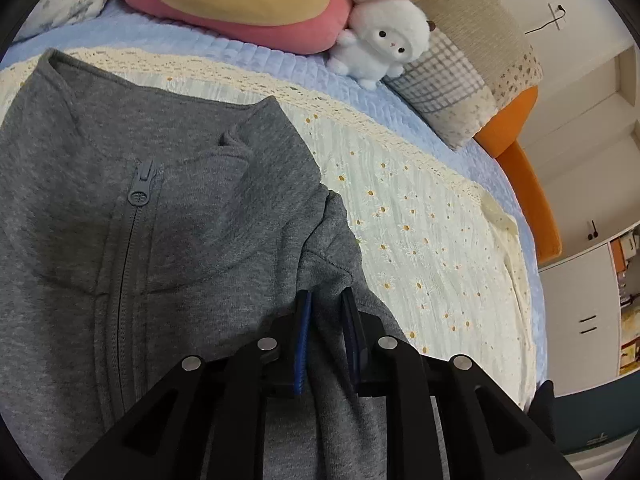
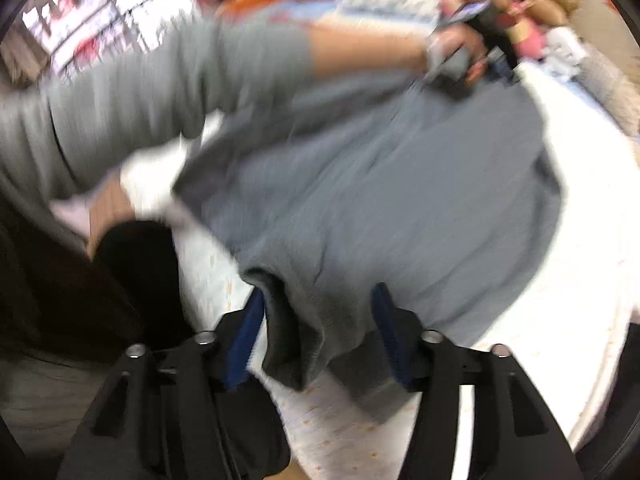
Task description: Fold large clothes
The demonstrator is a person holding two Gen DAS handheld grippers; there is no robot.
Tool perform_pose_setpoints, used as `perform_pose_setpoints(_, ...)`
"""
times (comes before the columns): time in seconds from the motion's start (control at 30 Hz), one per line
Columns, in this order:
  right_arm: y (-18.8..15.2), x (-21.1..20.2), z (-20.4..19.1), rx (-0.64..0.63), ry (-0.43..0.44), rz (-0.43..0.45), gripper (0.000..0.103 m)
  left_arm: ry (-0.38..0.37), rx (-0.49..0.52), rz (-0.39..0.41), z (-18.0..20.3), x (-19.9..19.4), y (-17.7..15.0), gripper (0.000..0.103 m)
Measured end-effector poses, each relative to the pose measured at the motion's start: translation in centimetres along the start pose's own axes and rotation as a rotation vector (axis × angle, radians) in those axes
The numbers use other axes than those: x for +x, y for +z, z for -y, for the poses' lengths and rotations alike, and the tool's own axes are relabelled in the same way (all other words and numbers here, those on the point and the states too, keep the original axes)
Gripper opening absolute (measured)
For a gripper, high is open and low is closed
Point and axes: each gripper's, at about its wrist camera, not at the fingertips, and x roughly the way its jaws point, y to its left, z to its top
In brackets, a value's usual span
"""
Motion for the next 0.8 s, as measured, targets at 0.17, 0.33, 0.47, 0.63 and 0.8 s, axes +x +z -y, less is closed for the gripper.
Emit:
perform_pose_setpoints(0.17,5.7,-3.1,7.4,0.134,-0.096,0.176,0.057,-0.008,-0.004,0.011,0.1,0.0,-0.1,0.021)
perform_pose_setpoints(0.33,12.3,1.4,18.2,0.300,-0.256,0.208,0.058,-0.036,-0.026,0.019,-0.1,-0.1,-0.1,0.026)
perform_pose_setpoints(0.47,15.8,7.3,25.4,0.441,-0.249,0.144,0.042,-0.022,0.005,0.019,0.7,0.0,0.2,0.033)
perform_pose_setpoints(0.63,17.7,11.5,28.7,0.526,-0.195,0.123,0.016,-0.042,-0.012,0.038,1.0,0.0,0.8,0.040)
perform_pose_setpoints(0.8,16.3,10.9,29.9,0.571,-0.192,0.162,0.007,-0.070,-0.020,0.067,1.4,-0.1,1.0,0.046)
